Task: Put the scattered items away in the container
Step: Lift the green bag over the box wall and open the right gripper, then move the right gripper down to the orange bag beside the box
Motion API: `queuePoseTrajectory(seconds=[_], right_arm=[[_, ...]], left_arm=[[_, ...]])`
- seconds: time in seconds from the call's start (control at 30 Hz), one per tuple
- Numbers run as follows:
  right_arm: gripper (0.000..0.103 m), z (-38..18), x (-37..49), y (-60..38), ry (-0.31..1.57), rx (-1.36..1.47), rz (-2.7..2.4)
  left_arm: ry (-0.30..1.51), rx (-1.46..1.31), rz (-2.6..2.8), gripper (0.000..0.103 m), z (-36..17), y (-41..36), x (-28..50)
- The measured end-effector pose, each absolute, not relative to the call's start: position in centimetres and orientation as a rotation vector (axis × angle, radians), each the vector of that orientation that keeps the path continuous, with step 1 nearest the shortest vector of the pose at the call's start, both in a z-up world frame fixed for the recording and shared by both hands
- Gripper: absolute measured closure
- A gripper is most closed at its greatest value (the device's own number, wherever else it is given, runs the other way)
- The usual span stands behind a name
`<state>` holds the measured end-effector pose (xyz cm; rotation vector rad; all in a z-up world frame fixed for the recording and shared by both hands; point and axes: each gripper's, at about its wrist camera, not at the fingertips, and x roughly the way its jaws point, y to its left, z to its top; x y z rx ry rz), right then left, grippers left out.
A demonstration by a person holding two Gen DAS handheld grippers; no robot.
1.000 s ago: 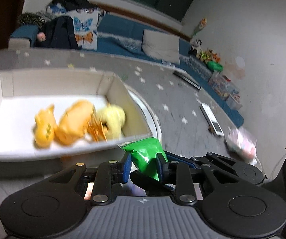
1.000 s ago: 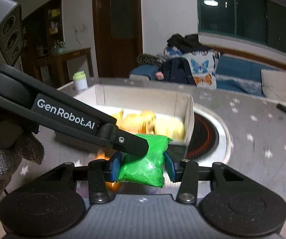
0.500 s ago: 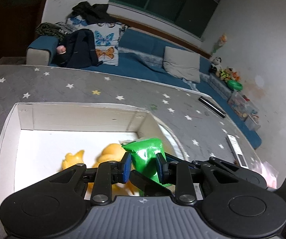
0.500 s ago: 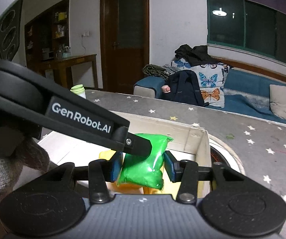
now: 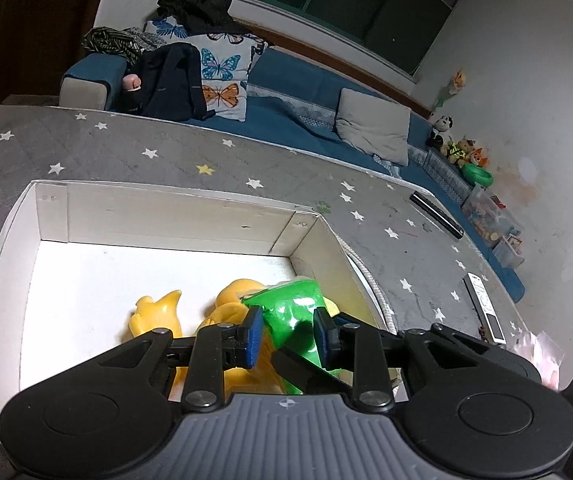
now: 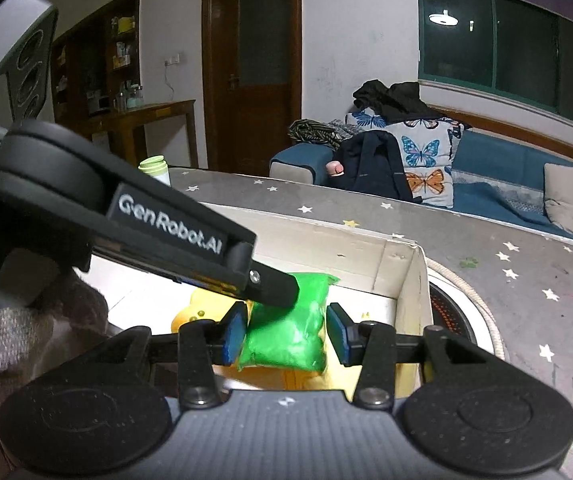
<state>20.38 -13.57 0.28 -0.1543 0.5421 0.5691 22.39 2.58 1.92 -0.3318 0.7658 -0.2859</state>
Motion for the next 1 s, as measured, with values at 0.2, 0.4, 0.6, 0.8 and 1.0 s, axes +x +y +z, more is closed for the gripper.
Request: queuePoseTrajectory(seconds=[0.2,0.4,0.6,0.8,1.0], right_arm=[[0.057,0.2,19.3,-14.6,0.544,-0.124,0.550],[0.056,0.6,17.7,-15.7,0.531,-0.099,0.541],[0.050,0.7,16.1,-16.3,0.524,-0.083,0.538],[0.047,0.5,14.5,-16.7,0.531,-0.076,0.543],[0.041,0.1,13.3,-16.5,0.544,-0.094,0.555]], left_arm=[[0.748,-0.337,-0.289,0.073,2.2,2.8,21.1],[0.738,-0.338,-0.291,0.073,2.4,2.7,19.7],[0.729,-0.329,-0.289,0.073,2.5,2.7,17.9],[0.730,-0.322,-0.277,0.073,2.3,3.0,16.3],[0.748,-0.332,-0.254,0.073,1.6,3.8,15.0]])
